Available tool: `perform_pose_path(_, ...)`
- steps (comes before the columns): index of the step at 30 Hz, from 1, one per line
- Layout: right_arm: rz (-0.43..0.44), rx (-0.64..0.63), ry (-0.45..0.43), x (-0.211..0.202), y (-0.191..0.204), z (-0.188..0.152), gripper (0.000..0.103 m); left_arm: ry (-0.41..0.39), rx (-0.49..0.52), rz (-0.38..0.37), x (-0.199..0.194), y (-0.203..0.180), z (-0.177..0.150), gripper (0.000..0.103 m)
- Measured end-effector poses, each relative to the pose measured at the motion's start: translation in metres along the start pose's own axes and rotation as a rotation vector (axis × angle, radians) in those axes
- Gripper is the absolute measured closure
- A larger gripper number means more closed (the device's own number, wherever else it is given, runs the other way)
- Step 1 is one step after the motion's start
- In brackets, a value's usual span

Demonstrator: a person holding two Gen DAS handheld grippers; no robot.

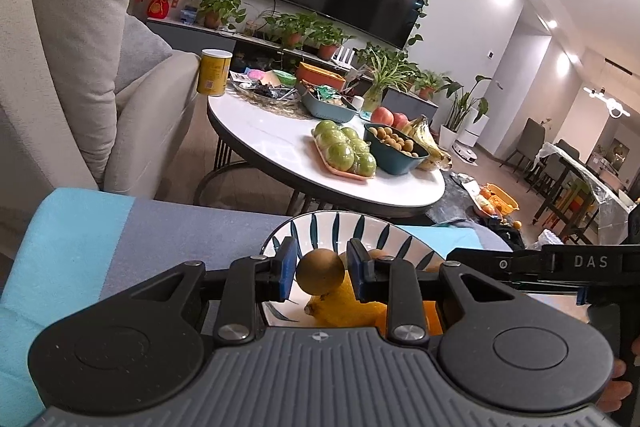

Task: Organize fruits
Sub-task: 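Open both tools to drop the kiwi onto the fruit in the bowl, then move both tools to the green lime on the cloth and close on it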

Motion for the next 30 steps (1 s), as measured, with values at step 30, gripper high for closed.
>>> perform_pose_path(30,-0.107,-0.205,-0.068,-0.08,0.007,-0.051,0.035,0.079,0.174,-0.058,-0.074,-0.043,-0.055,0.061)
Point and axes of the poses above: each gripper's, at about its wrist camera, not at the fingertips, and x roughly the way its jaws point, y to its left, z to its top, the point moved 3 cm from there along x, roughly the way its jaws point, and after that the axes turned 8 degrees about x, right-handed, at the moved point
